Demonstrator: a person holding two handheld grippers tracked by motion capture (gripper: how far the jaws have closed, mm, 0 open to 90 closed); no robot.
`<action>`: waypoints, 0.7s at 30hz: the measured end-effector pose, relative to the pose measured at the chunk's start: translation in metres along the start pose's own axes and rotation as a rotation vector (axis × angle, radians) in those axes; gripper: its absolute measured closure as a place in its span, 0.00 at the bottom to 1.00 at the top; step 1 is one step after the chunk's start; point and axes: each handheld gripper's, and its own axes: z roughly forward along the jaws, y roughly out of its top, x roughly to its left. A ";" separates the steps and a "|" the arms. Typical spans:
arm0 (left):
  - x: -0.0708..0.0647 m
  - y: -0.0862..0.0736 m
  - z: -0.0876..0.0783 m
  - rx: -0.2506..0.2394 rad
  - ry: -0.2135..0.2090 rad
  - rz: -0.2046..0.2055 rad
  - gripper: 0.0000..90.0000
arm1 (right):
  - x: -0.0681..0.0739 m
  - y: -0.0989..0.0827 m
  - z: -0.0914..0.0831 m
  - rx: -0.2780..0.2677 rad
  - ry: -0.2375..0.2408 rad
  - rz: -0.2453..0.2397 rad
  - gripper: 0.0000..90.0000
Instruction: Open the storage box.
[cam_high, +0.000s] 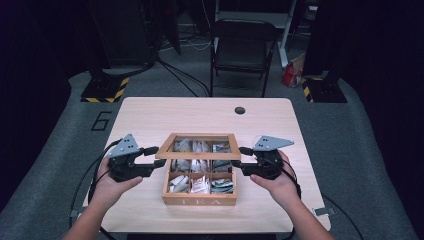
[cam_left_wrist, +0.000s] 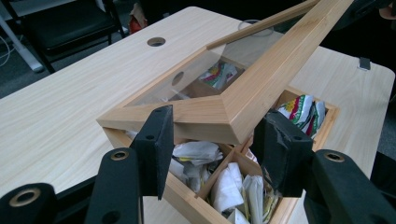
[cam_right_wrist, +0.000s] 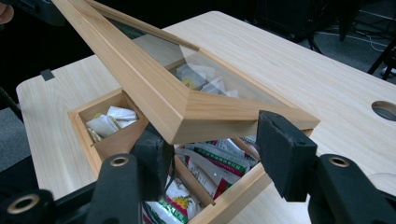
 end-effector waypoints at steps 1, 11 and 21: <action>0.001 0.001 0.000 0.002 0.001 0.000 0.54 | 0.000 0.001 0.000 -0.004 0.000 -0.001 0.52; 0.007 0.010 0.001 0.005 -0.003 0.000 0.54 | -0.005 0.011 -0.001 0.001 0.001 -0.013 0.54; 0.012 0.019 0.001 0.005 -0.003 0.002 0.55 | -0.010 0.015 0.002 -0.015 -0.008 -0.002 0.54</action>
